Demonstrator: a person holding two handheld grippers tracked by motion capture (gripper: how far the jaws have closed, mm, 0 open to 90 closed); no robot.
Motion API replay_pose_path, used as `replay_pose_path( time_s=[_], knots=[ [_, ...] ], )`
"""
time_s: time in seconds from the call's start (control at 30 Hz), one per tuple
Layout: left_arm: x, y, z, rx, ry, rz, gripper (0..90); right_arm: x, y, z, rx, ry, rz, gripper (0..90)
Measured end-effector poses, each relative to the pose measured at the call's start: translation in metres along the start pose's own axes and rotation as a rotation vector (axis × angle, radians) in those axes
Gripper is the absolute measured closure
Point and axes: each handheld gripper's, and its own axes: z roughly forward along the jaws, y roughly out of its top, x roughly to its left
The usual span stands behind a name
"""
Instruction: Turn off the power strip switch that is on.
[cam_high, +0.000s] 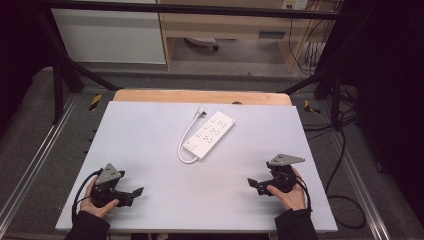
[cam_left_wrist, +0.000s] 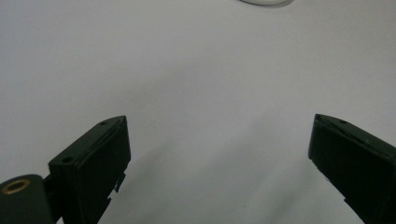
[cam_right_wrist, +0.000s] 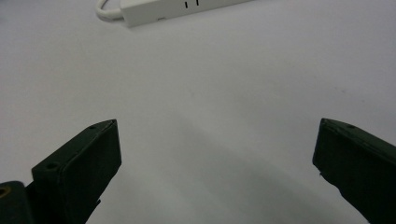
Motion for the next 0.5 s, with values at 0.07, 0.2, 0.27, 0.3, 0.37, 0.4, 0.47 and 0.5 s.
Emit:
replay_pose_path(
  time_s=[0.07, 0.2, 0.27, 0.3, 0.37, 0.4, 0.47, 0.5],
  knots=[
    [0.000, 0.000, 0.000, 0.002, -0.002, 0.000, 5.4, -0.003, -0.006, -0.003, 0.005, -0.008, 0.004, 1.7],
    [0.000, 0.000, 0.001, 0.006, -0.004, 0.002, 5.4, -0.007, -0.016, -0.009, 0.009, -0.012, 0.003, 1.8],
    [0.000, 0.000, 0.001, 0.006, -0.004, 0.002, 5.4, -0.009, -0.021, -0.010, 0.014, -0.013, 0.005, 1.8],
    [0.000, 0.000, 0.001, 0.006, -0.004, 0.002, 5.4, -0.011, -0.024, -0.011, 0.019, -0.020, 0.001, 2.1],
    [0.000, 0.000, 0.001, 0.007, -0.004, 0.003, 5.4, -0.012, -0.029, -0.013, 0.025, -0.015, 0.004, 2.0],
    [-0.001, 0.000, 0.001, 0.007, -0.005, 0.003, 5.4, -0.013, -0.032, -0.015, 0.026, -0.014, 0.010, 2.0],
    [-0.001, 0.000, 0.001, 0.010, -0.005, 0.003, 5.4, -0.014, -0.036, -0.017, 0.029, -0.009, 0.011, 1.9],
    [-0.001, 0.000, 0.001, 0.011, -0.006, 0.004, 5.4, -0.014, -0.038, -0.018, 0.027, -0.009, 0.014, 1.9]
  ],
)
